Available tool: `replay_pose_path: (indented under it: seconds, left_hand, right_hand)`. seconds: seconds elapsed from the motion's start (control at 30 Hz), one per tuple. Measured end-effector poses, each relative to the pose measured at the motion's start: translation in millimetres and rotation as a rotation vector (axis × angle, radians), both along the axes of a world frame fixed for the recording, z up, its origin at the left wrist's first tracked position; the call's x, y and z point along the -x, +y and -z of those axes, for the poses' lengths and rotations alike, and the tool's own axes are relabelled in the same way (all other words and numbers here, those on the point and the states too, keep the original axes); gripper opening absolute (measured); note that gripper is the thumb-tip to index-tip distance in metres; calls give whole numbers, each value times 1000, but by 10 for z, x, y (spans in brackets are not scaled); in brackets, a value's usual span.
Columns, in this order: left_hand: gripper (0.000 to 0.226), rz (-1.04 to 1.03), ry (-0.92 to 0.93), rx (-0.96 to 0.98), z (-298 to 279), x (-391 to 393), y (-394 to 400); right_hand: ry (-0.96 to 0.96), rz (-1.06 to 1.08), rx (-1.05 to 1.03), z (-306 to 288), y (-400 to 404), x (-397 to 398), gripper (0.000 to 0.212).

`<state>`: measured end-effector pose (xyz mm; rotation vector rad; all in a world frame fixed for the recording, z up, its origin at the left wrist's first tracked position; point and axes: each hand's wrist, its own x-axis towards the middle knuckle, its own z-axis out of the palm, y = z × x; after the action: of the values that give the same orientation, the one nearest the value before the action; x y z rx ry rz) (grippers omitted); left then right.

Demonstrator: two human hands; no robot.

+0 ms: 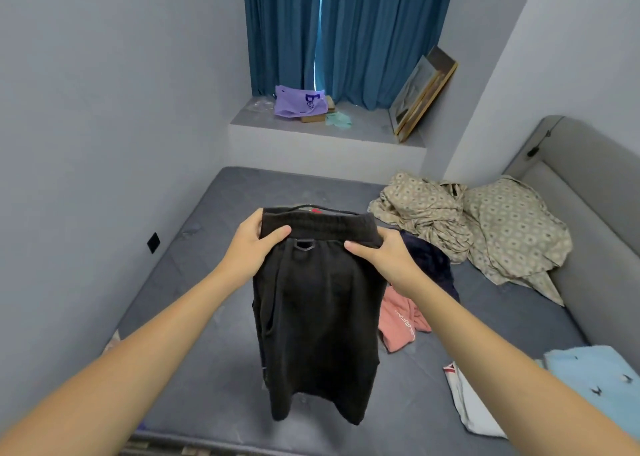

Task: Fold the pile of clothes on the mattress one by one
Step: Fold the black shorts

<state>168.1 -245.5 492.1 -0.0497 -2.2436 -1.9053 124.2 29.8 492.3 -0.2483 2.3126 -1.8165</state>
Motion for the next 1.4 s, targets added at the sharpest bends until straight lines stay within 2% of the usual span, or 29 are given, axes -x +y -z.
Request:
replay_pose_path:
  seconds: [0.13, 0.23, 0.33, 0.43, 0.5, 0.63, 0.7, 0.73, 0.8, 0.87, 0.93, 1.0, 1.13, 1.2, 1.33, 1.4]
  left_hand:
    - [23, 0, -123, 5, 324, 334, -28]
    - [25, 12, -279, 30, 808, 693, -39]
    - [24, 24, -411, 73, 1532, 1166, -54]
    - [23, 2, -485, 101, 2496, 1708, -59]
    - [24, -24, -480, 136, 3265, 2132, -108]
    - [29, -113, -482, 238, 4563, 3080, -211]
    - [38, -203, -482, 400, 5008, 3426, -209]
    - [44, -259, -469, 568, 5209, 3478, -195]
    - [52, -246, -338, 858, 5634, 3262, -135]
    - [57, -38, -188, 999, 6081, 2718, -20]
    - [62, 117, -198, 1115, 6365, 2162, 82]
    - [65, 137, -264, 1142, 6493, 1714, 116]
    - [67, 93, -324, 1051, 6425, 1006, 109]
    - [76, 76, -396, 927, 6374, 605, 141]
    - [82, 64, -570, 524, 6413, -202, 265]
    - [84, 13, -638, 399, 6413, -469, 352]
  right_hand:
    - [-105, 12, -18, 357, -45, 259, 42]
    - [-227, 28, -40, 876, -53, 583, 40]
    - [-308, 50, -70, 1637, -82, 1011, 33]
    - [-334, 69, -118, 2541, -184, 1523, 24]
    - [-330, 86, -136, 3244, -266, 1950, 23]
    - [-279, 115, -230, 4501, -484, 2853, 42]
    - [-148, 178, -355, 4961, -597, 3117, 48]
    - [-35, 201, -462, 5186, -650, 3140, 51]
    - [179, 99, -667, 5637, -749, 2916, 56]
    - [249, -114, -811, 6086, -808, 2465, 61]
    - [217, -196, -899, 6378, -812, 2041, 67]
    - [193, -151, -930, 6499, -763, 1706, 67]
    - [114, -86, -1022, 6441, -493, 1011, 65]
    - [27, -1, -1037, 6397, -313, 614, 69]
    - [-361, 332, -832, 6362, -28, -11, 90]
    - [-465, 389, -750, 6297, 51, -172, 92]
